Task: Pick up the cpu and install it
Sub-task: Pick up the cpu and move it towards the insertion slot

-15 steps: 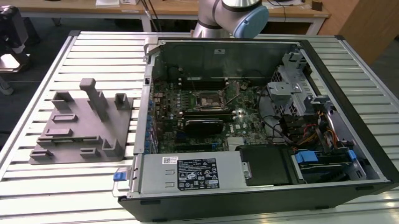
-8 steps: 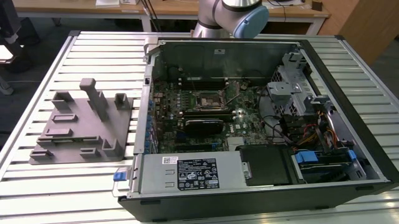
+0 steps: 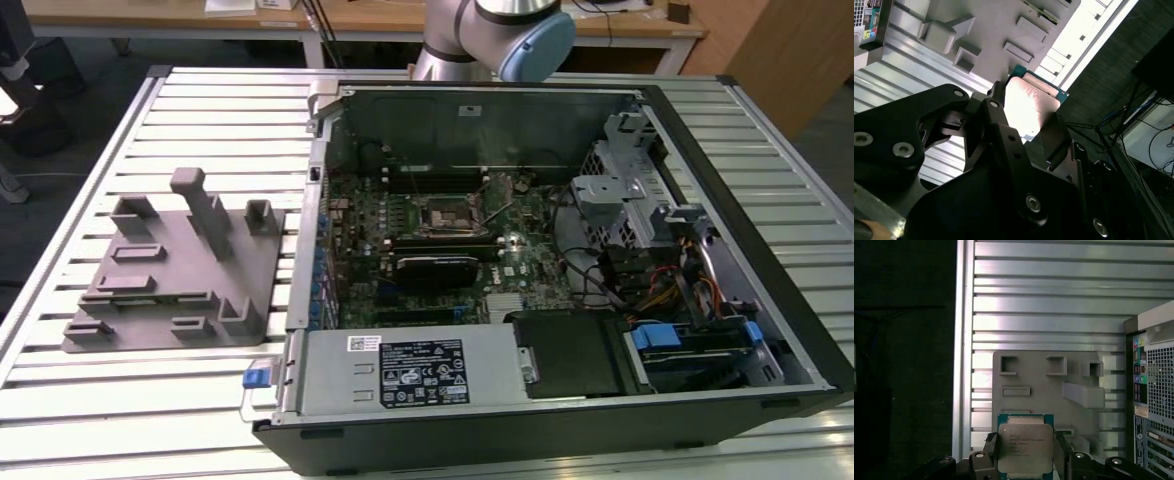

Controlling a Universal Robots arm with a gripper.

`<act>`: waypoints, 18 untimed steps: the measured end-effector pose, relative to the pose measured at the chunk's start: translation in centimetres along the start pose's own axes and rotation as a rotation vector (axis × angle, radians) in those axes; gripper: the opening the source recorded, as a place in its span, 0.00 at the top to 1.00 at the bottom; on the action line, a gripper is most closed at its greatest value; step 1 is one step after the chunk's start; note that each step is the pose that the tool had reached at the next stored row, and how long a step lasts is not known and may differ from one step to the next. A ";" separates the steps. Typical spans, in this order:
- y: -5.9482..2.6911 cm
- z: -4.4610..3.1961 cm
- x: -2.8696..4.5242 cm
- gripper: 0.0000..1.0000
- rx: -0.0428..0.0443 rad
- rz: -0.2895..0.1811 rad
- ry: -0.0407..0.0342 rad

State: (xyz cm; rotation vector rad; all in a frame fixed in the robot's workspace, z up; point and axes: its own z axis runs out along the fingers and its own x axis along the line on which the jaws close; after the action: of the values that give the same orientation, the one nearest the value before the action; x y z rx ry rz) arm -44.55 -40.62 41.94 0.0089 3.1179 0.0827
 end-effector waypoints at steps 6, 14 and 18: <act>0.00 -0.02 -0.18 0.47 0.0001 0.000 0.0003; 0.01 0.01 -1.12 0.47 0.0000 0.000 0.0001; 0.01 0.02 -1.63 0.47 0.0001 0.000 0.0002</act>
State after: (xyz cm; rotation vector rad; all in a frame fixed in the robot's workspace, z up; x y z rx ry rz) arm -42.93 -40.62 41.95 0.0089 3.1181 0.0826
